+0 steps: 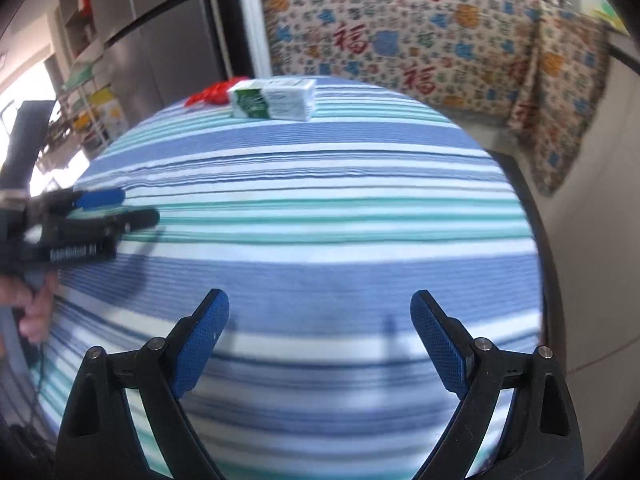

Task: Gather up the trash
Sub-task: 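Move both empty tools back over the table, then grasp red plastic bag with left tool while right tool grasps milk carton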

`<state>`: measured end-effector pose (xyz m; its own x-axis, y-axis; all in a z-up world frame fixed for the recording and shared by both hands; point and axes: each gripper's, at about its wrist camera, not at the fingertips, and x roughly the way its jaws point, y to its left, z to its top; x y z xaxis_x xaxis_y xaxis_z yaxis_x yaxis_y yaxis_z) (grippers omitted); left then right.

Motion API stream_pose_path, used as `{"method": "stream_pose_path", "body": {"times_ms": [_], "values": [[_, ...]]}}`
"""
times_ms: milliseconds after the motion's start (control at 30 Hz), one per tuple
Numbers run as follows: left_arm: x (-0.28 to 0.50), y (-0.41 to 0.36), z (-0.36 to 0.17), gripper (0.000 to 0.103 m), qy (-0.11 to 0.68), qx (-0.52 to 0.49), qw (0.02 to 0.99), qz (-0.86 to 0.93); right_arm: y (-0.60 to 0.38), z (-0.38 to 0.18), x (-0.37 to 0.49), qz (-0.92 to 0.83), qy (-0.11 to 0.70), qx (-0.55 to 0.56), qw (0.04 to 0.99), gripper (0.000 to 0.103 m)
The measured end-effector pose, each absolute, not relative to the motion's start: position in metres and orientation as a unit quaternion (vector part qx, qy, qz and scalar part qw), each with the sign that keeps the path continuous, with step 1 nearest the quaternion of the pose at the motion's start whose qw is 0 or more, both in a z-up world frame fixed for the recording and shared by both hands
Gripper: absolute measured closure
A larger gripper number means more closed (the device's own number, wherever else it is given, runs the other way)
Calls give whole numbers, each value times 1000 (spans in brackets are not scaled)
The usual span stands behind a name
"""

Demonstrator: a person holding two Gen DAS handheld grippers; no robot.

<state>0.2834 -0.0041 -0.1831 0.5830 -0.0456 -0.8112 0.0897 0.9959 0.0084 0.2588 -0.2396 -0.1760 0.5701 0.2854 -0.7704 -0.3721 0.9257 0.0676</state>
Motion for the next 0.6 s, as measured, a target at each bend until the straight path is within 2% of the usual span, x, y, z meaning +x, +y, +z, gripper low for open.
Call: {"method": "stream_pose_path", "body": {"times_ms": [133,300,400,467,533,600], "values": [[330,55,-194,31,457,-10,889,-22,-212,-188,285,197,437,-74,874,10],[381,87,-196,30,439,14,898,-23,-201,-202,324,211,448,-104,862,10],[403,91,-197,21,440,24,897,-32,-196,-204,355,231,440,-105,861,9],[418,96,-198,10,445,27,895,-36,-192,-204,383,243,442,-107,857,6],[426,97,-199,6,447,27,893,-38,-185,-205,412,254,446,-111,851,1],[429,96,-199,6,448,28,893,-39,-174,-206,439,272,443,-123,845,1]]}}
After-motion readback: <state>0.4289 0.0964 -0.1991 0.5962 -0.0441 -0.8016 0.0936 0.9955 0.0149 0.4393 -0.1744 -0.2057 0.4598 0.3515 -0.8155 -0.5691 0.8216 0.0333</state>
